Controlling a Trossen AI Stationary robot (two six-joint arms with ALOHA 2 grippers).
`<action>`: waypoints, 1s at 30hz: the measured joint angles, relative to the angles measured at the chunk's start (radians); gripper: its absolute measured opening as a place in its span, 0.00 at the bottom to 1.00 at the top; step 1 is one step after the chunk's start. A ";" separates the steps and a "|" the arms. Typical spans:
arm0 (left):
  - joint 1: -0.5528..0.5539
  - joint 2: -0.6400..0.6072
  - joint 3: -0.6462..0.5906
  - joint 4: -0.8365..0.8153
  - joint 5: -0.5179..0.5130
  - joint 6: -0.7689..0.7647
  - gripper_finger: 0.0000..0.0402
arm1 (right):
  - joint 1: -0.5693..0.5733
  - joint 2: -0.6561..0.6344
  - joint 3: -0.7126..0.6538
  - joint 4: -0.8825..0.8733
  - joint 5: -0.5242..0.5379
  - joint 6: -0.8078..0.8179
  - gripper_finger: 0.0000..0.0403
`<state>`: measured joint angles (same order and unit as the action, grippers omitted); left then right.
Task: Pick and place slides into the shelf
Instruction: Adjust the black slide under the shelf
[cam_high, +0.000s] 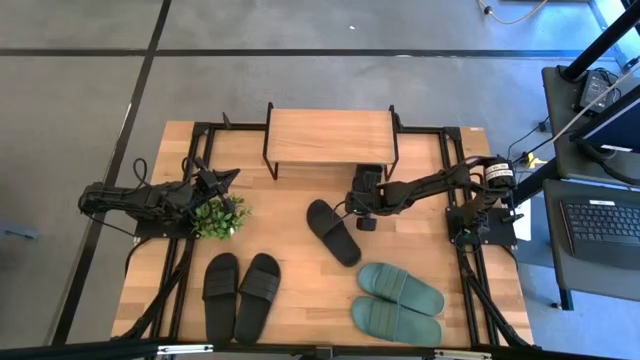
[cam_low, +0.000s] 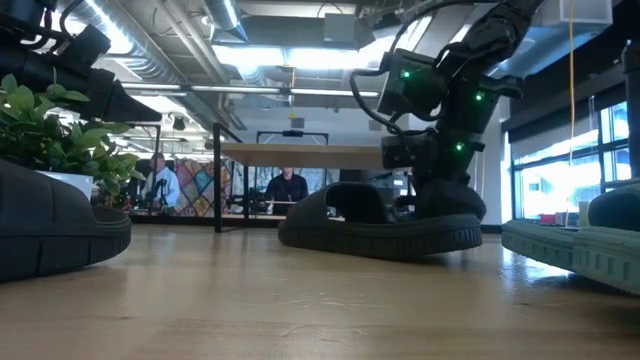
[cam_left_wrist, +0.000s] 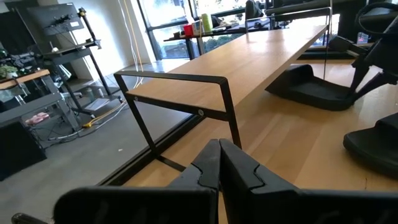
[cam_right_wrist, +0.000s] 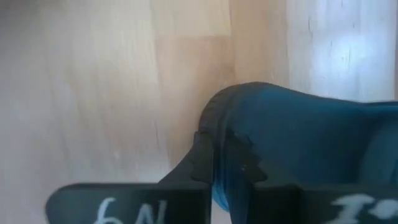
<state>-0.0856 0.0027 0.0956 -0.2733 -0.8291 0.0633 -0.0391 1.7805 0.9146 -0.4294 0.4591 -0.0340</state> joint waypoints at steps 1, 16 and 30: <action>0.000 0.000 0.000 0.000 0.000 0.000 0.00 | 0.000 0.000 0.000 -0.007 0.002 -0.013 0.05; 0.000 0.000 0.000 0.000 0.000 -0.001 0.00 | -0.027 -0.066 -0.005 -0.166 -0.013 -0.206 0.04; 0.000 0.000 0.000 0.000 0.000 -0.002 0.00 | -0.092 -0.068 -0.005 -0.144 -0.012 -0.232 0.17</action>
<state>-0.0855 0.0025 0.0952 -0.2733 -0.8291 0.0616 -0.1313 1.7130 0.9092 -0.5736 0.4469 -0.2663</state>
